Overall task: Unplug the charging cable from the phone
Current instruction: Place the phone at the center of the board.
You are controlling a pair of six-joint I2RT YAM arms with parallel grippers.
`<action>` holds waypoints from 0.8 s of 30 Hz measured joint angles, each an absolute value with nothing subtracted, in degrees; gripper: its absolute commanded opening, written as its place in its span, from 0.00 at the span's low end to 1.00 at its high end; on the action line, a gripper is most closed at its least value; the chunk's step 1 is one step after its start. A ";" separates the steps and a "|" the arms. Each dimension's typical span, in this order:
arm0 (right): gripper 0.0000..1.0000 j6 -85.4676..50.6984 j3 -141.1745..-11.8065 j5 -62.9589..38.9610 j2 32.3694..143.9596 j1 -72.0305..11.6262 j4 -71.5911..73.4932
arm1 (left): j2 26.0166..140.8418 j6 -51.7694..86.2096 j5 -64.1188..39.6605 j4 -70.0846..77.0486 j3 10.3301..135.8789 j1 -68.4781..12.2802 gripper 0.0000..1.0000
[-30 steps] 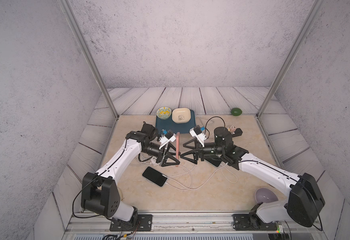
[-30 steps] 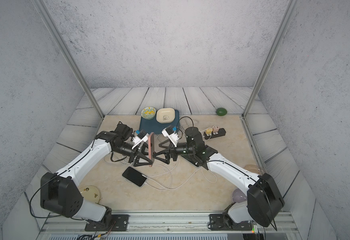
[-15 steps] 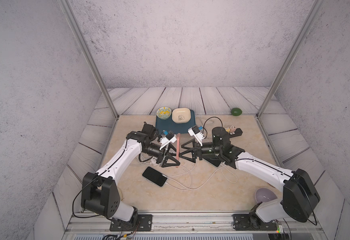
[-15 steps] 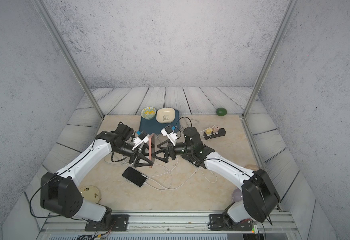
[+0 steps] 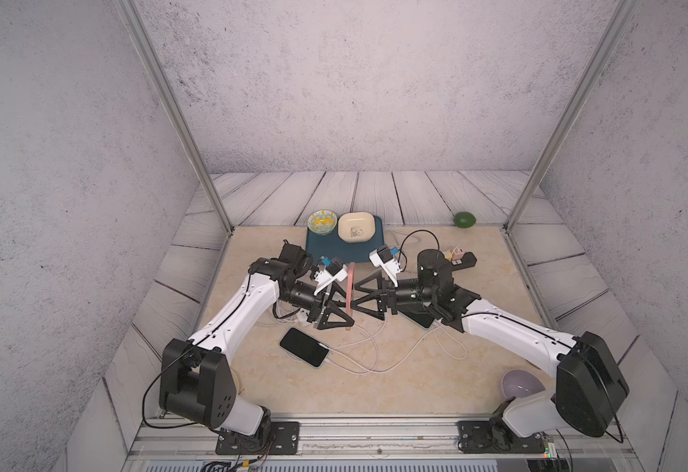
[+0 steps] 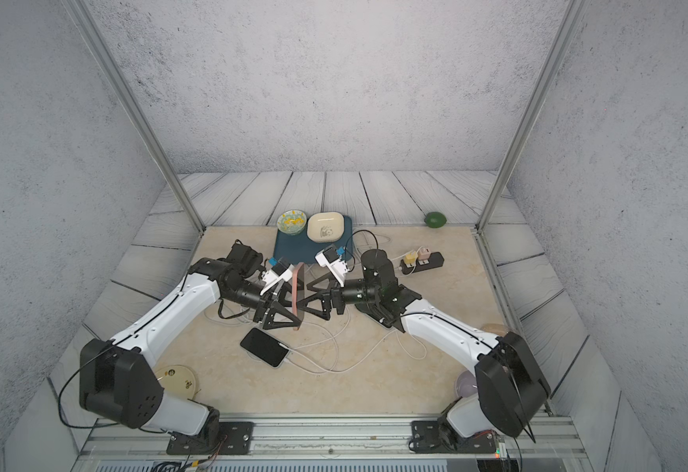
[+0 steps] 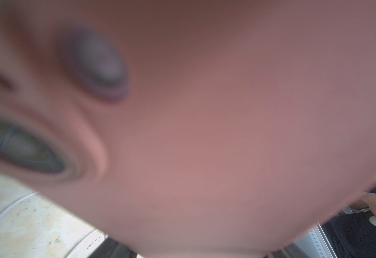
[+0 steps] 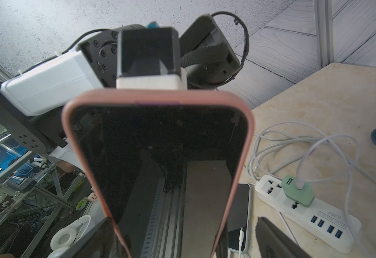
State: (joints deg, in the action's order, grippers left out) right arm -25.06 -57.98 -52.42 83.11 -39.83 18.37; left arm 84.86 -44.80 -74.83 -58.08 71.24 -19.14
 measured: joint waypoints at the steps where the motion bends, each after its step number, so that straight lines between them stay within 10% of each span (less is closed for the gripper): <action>1: 0.99 -25.10 -57.98 -52.45 83.13 -39.94 18.57 | 84.86 -44.82 -74.85 -58.11 71.24 -19.14 0.00; 14: 0.99 -25.32 -58.02 -52.75 83.18 -41.98 20.40 | 84.90 -44.75 -73.58 -57.93 71.24 -20.01 0.00; 24: 0.52 -24.45 -58.11 -50.52 83.48 -42.11 19.14 | 84.90 -44.80 -72.88 -57.74 71.22 -20.05 0.00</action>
